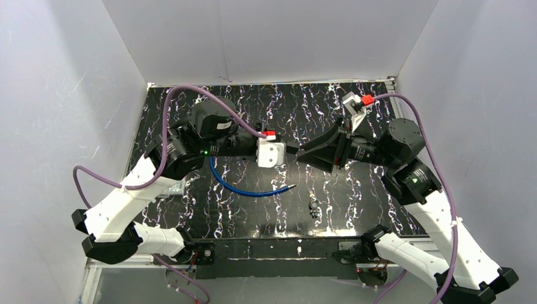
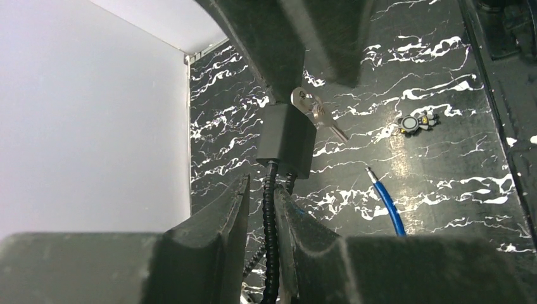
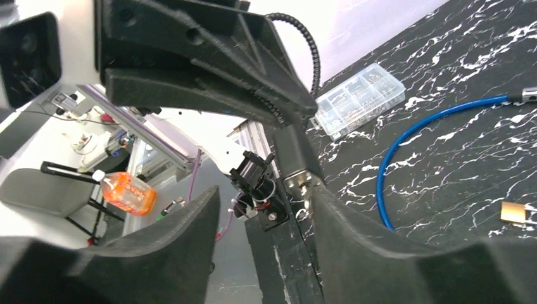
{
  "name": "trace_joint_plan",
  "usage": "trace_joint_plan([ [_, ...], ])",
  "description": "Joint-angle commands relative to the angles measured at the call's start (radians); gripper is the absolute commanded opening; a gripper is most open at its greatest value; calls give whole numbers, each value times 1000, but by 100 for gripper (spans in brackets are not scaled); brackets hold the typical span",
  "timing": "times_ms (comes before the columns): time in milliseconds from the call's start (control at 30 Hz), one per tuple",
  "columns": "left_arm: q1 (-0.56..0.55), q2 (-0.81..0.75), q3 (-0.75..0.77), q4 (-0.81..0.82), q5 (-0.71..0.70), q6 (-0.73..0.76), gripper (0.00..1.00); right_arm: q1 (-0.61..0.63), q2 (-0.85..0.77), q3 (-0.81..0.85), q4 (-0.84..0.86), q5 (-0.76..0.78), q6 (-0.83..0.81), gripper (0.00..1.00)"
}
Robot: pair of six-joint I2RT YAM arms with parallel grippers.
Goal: Unlock with the key
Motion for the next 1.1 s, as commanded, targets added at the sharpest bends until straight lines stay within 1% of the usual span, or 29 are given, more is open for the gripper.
trace_joint_plan([
  [0,4,18,84,-18,-17,-102,0,6,-46,55,-37,23,-108,67],
  [133,8,39,124,-63,25,-121,0,7,-43,82,-59,64,-221,69],
  [267,7,54,153,-107,74,-126,0,22,4,151,-119,98,-325,69],
  [467,7,68,181,-135,85,-124,0,56,55,207,-152,60,-384,65],
  [567,8,72,185,-144,88,-121,0,76,73,216,-175,32,-402,62],
  [633,8,73,185,-143,89,-120,0,89,90,236,-210,26,-420,56],
  [800,8,71,185,-143,88,-110,0,111,113,254,-254,21,-440,36],
  [1033,8,74,196,-137,89,-114,0,126,149,301,-314,18,-455,2],
  [1067,7,75,199,-138,89,-118,0,128,149,305,-315,21,-457,1],
])
